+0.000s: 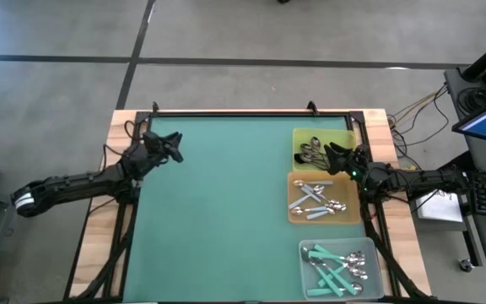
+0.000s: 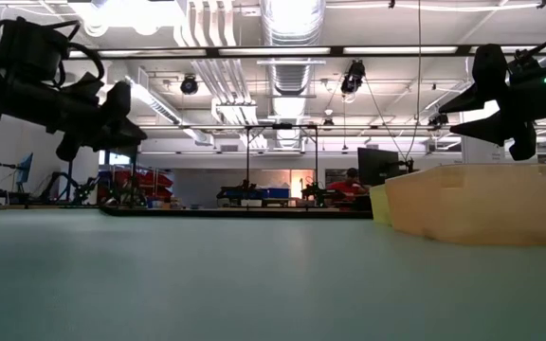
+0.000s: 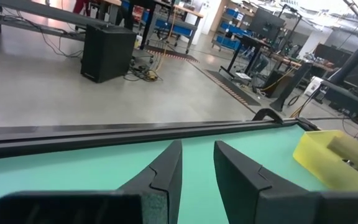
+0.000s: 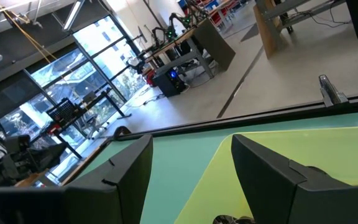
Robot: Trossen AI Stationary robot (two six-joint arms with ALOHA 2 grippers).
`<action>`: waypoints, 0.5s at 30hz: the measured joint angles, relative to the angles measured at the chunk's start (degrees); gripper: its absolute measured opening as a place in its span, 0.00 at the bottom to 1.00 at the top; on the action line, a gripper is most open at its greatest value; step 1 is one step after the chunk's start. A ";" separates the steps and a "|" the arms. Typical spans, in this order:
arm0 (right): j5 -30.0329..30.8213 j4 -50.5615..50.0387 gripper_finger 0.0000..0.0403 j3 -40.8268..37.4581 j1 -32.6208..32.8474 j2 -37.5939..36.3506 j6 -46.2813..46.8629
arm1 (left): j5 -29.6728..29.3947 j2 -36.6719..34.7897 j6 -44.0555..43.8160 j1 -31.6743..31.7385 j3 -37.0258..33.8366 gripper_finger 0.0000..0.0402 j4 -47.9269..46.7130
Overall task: Sort silverware by color (type)
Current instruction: Return to Home Position
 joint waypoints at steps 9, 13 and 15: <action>0.00 0.00 0.52 -0.01 0.00 0.00 0.00 | 0.00 2.38 0.00 0.00 0.00 0.19 0.02; -0.01 0.00 0.52 -0.01 0.00 0.00 0.00 | 0.00 3.56 0.00 0.00 0.00 0.19 0.02; -0.01 0.00 0.52 -0.01 0.00 0.00 0.00 | 0.00 4.15 -0.02 0.00 0.00 0.19 0.02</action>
